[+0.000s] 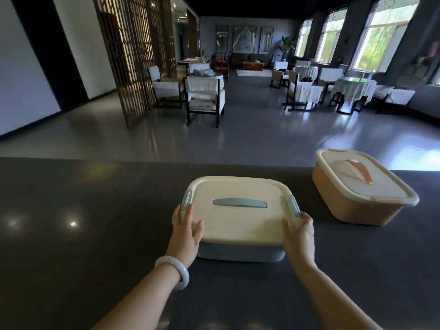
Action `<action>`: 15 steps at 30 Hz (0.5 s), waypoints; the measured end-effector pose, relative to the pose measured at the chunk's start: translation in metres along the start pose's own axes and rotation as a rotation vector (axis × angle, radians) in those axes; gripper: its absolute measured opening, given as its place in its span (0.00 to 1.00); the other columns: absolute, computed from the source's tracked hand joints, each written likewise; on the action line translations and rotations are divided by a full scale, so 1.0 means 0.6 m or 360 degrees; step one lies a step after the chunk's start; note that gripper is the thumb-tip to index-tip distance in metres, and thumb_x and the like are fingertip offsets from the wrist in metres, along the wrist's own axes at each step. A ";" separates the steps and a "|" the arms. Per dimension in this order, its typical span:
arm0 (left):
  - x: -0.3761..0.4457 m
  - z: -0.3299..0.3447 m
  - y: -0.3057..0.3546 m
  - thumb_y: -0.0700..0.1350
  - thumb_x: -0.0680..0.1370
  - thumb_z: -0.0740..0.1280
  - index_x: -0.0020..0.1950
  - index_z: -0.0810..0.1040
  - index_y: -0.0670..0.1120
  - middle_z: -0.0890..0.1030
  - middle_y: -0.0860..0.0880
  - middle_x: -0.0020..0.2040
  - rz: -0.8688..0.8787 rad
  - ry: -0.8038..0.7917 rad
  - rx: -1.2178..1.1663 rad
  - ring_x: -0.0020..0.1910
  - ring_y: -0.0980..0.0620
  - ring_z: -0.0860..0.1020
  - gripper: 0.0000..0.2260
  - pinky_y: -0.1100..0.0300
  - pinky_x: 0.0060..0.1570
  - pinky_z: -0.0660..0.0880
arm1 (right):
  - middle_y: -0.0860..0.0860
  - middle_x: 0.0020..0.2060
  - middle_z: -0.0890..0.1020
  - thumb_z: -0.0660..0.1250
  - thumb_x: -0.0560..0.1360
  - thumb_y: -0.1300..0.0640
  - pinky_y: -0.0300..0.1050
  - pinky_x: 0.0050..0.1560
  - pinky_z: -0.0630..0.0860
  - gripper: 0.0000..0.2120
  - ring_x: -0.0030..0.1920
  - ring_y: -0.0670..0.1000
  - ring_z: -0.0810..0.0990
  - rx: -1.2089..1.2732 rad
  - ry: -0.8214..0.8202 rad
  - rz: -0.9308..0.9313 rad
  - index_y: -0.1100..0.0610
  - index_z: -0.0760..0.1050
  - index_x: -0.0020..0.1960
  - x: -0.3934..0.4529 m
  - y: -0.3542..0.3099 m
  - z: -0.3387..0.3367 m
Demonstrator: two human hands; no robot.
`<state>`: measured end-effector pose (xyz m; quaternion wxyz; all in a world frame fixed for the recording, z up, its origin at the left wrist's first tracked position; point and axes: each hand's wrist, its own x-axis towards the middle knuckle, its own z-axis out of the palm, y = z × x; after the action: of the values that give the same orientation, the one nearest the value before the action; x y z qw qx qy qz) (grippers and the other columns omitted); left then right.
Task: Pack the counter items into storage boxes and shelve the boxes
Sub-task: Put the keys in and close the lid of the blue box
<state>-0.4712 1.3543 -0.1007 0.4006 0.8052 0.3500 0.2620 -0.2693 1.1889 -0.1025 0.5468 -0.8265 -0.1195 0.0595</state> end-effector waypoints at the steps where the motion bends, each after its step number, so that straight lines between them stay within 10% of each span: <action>1: 0.017 0.005 0.002 0.49 0.82 0.58 0.78 0.53 0.52 0.49 0.49 0.77 -0.0021 0.0003 -0.0007 0.65 0.48 0.72 0.26 0.54 0.65 0.71 | 0.54 0.66 0.69 0.62 0.78 0.49 0.49 0.49 0.71 0.25 0.53 0.52 0.72 0.0002 -0.0015 -0.0011 0.52 0.59 0.72 0.018 -0.002 0.007; 15: 0.230 0.059 -0.010 0.52 0.82 0.59 0.75 0.56 0.57 0.55 0.53 0.75 -0.0177 0.0053 -0.0163 0.63 0.50 0.71 0.23 0.55 0.63 0.68 | 0.54 0.64 0.68 0.60 0.79 0.47 0.48 0.48 0.71 0.25 0.50 0.52 0.71 -0.0032 -0.0080 -0.0117 0.54 0.58 0.72 0.215 -0.024 0.091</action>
<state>-0.3631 1.4475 -0.1050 0.4493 0.7585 0.3869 0.2703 -0.1593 1.2769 -0.1067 0.5370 -0.8253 -0.1642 0.0588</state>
